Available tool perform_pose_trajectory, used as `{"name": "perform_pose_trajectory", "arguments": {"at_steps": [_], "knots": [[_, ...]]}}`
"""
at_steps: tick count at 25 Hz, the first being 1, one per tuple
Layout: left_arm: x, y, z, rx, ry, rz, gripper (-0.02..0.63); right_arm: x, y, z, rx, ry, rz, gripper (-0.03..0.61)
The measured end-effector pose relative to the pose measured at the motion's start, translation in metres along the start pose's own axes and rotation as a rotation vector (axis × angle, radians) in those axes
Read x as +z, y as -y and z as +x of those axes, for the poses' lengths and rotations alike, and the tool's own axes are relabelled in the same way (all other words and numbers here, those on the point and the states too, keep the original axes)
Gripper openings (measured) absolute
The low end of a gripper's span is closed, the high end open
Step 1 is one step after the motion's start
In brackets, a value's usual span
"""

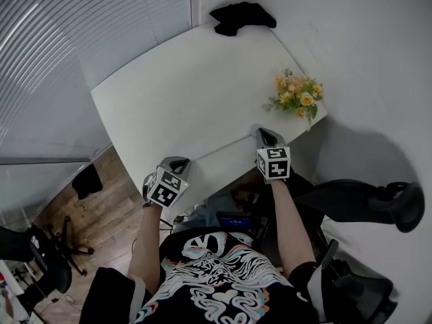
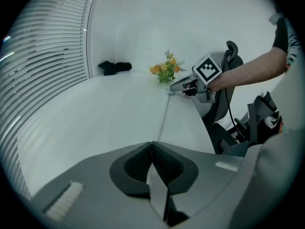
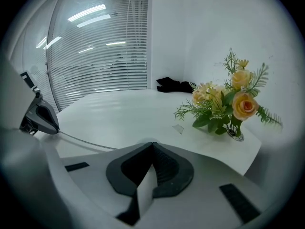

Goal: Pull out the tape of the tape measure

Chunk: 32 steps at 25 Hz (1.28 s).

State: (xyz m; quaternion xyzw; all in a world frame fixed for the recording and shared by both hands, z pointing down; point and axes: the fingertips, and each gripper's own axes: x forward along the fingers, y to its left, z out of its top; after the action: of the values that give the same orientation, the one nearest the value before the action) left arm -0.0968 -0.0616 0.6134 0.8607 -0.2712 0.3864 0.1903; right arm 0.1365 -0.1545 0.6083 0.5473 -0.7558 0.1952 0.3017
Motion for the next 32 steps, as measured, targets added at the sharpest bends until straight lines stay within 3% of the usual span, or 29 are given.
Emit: {"name": "perform_pose_trajectory", "arguments": {"at_steps": [14, 23, 32], "knots": [[-0.042, -0.022, -0.030, 0.080, -0.044, -0.068, 0.006, 0.001, -0.002, 0.000, -0.004, 0.011, 0.002, 0.003], [-0.053, -0.024, -0.033, 0.118, -0.055, -0.070, 0.006, -0.001, 0.001, 0.003, -0.011, 0.021, 0.018, 0.003], [-0.088, -0.054, -0.069, 0.215, -0.082, -0.153, 0.006, 0.000, -0.002, -0.001, -0.010, 0.027, 0.017, 0.003]]}}
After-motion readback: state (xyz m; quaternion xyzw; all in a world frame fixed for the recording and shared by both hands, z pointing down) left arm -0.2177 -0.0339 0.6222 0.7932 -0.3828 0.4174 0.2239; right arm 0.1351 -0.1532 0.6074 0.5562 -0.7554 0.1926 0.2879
